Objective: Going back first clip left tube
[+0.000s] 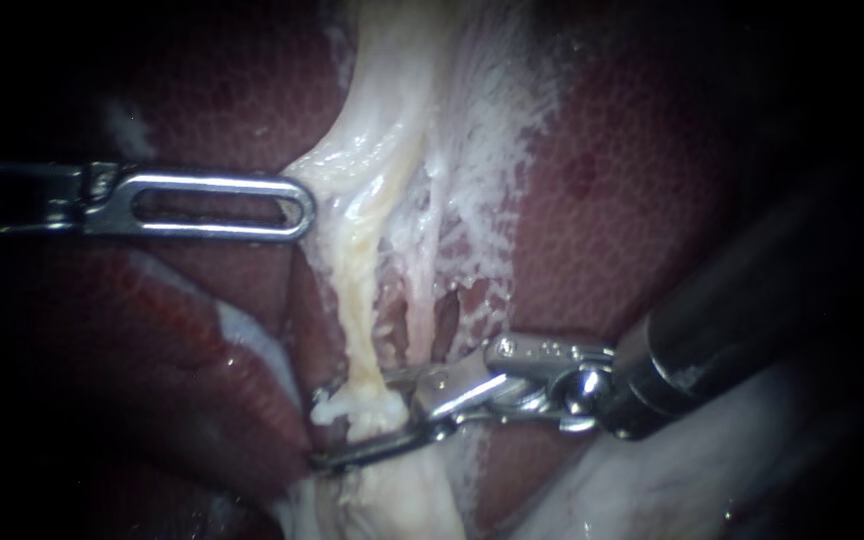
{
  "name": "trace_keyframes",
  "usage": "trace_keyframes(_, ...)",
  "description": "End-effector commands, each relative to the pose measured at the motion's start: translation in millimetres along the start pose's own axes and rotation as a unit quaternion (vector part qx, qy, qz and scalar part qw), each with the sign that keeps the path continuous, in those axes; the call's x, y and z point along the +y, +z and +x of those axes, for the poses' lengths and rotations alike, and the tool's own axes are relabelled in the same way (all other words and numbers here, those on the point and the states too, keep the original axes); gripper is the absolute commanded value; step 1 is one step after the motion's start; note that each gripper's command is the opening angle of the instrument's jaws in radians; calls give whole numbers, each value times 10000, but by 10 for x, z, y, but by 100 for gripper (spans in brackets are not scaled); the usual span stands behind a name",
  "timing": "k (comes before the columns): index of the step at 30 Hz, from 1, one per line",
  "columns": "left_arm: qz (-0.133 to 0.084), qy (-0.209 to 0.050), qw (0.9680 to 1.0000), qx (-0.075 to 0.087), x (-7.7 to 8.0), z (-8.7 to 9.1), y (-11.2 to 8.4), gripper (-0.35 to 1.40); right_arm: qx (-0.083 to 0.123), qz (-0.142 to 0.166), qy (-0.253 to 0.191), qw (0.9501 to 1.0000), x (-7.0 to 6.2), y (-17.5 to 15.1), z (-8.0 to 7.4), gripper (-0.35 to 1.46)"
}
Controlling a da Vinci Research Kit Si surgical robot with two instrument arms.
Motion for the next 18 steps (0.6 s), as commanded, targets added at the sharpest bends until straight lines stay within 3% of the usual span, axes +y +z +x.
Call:
trace_keyframes(1,2,1,10000,2,0,0,0,-35,8,-1,-91,10000,0,-1,1,52)
trace_keyframes(10,2,1,10000,2,0,0,0,-35,38,75,-951,9954,-2,-6,10,53)
trace_keyframes(18,2,1,10000,2,0,0,0,-35,47,25,-1065,9943,-1,-9,11,54)
